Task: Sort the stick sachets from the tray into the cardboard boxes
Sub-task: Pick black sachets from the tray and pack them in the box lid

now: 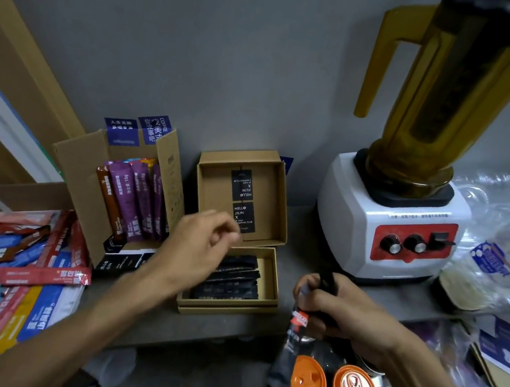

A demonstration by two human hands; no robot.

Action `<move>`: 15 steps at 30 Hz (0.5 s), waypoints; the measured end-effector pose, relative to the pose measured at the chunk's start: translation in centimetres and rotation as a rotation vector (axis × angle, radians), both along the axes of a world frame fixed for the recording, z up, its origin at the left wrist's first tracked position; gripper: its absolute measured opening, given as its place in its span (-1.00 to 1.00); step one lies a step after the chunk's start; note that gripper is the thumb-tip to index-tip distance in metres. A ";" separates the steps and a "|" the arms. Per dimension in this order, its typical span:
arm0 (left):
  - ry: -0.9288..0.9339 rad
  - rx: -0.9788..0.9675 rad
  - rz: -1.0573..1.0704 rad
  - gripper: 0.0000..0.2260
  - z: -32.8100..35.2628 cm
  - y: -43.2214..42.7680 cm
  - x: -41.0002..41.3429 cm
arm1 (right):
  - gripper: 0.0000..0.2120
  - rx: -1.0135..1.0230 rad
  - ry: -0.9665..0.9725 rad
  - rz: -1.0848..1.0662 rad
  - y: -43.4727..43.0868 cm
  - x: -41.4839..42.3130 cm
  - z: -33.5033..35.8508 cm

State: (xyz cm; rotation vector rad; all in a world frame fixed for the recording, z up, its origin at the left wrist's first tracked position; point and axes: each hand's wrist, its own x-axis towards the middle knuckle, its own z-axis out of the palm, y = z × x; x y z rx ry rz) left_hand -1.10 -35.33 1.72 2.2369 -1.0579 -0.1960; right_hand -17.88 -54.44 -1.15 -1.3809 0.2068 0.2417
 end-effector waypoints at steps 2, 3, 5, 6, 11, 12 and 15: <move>0.176 -0.075 -0.182 -0.88 2.9 -0.6 -0.8 | -0.85 -0.062 -0.002 0.088 0.8 1.1 0.8; 0.213 -0.060 -0.274 -0.85 3.9 -1.0 -1.3 | -0.83 -0.047 -0.004 0.136 1.3 1.6 1.3; 0.201 -0.006 -0.379 -0.84 4.7 -1.8 -2.2 | -0.81 0.048 -0.001 0.218 1.9 2.5 2.2; 0.198 0.005 -0.401 -0.87 4.7 -2.0 -2.4 | -0.82 0.094 -0.002 0.253 2.1 2.8 2.6; 0.414 -0.220 -0.240 -0.97 4.0 -1.0 -1.9 | -0.92 0.242 -0.003 0.354 2.3 3.4 2.0; 0.477 -0.256 -0.188 -0.96 3.9 -0.6 -1.8 | -0.94 0.271 0.006 0.349 2.3 3.4 1.7; 0.637 -0.282 -0.110 -0.93 3.5 -0.2 -1.9 | -0.94 0.308 0.022 0.324 2.4 3.2 1.5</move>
